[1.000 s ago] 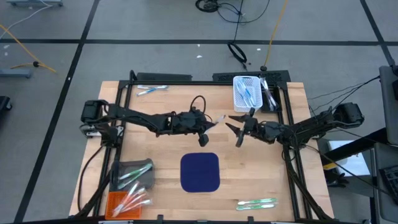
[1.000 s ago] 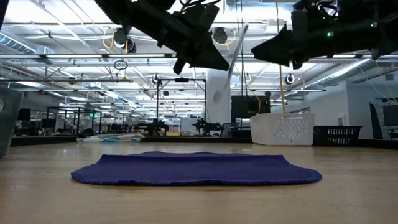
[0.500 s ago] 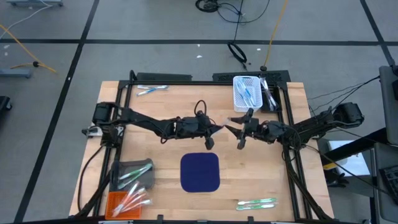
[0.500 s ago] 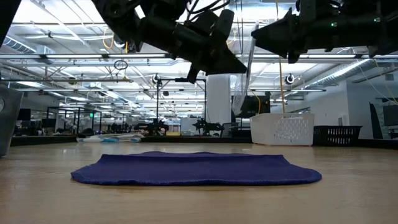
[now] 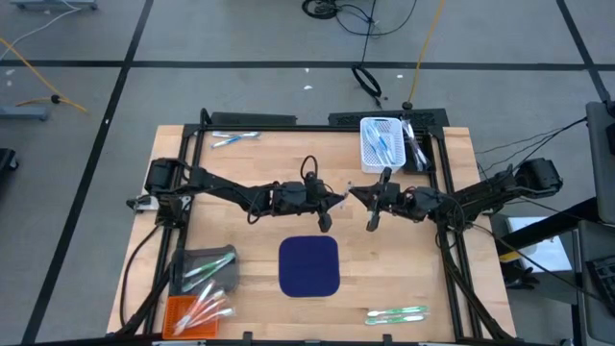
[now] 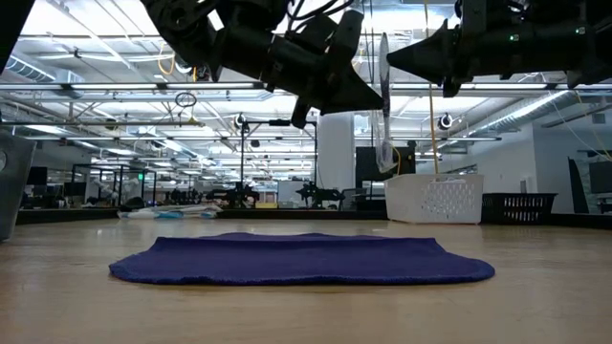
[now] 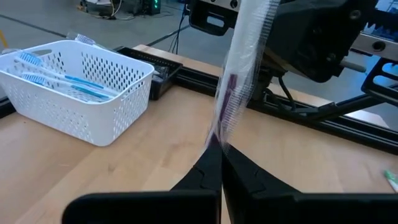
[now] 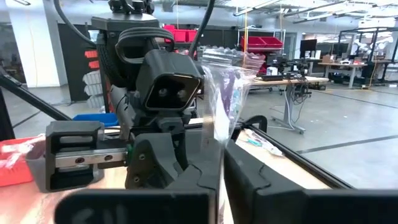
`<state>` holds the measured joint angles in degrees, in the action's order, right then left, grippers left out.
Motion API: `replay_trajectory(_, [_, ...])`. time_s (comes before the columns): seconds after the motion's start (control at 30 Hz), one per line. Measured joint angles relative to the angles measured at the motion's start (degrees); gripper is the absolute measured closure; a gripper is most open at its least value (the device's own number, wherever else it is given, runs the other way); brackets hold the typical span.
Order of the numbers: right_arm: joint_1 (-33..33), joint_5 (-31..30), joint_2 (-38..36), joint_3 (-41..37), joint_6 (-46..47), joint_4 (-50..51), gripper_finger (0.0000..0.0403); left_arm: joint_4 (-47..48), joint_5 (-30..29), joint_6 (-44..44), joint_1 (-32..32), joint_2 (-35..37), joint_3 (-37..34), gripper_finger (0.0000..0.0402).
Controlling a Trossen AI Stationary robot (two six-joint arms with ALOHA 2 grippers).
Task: Pick & Place Toothbrushes
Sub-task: Put the violet toothbrush into the black basket
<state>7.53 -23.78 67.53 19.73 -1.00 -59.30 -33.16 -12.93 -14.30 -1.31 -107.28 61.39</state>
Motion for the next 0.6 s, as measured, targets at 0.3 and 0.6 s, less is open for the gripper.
replay_trajectory(0.3, [0.00,-0.41,-0.71,0.00,-2.02,-0.04,0.0402,1.55,0.00,0.43,-0.01,0.00,0.00,0.0379])
replay_trajectory(0.6, [0.02,-5.11,-8.58,0.00,-3.41,7.92,0.0402,1.63,1.57,0.65,-0.01,0.00,0.00,0.0336])
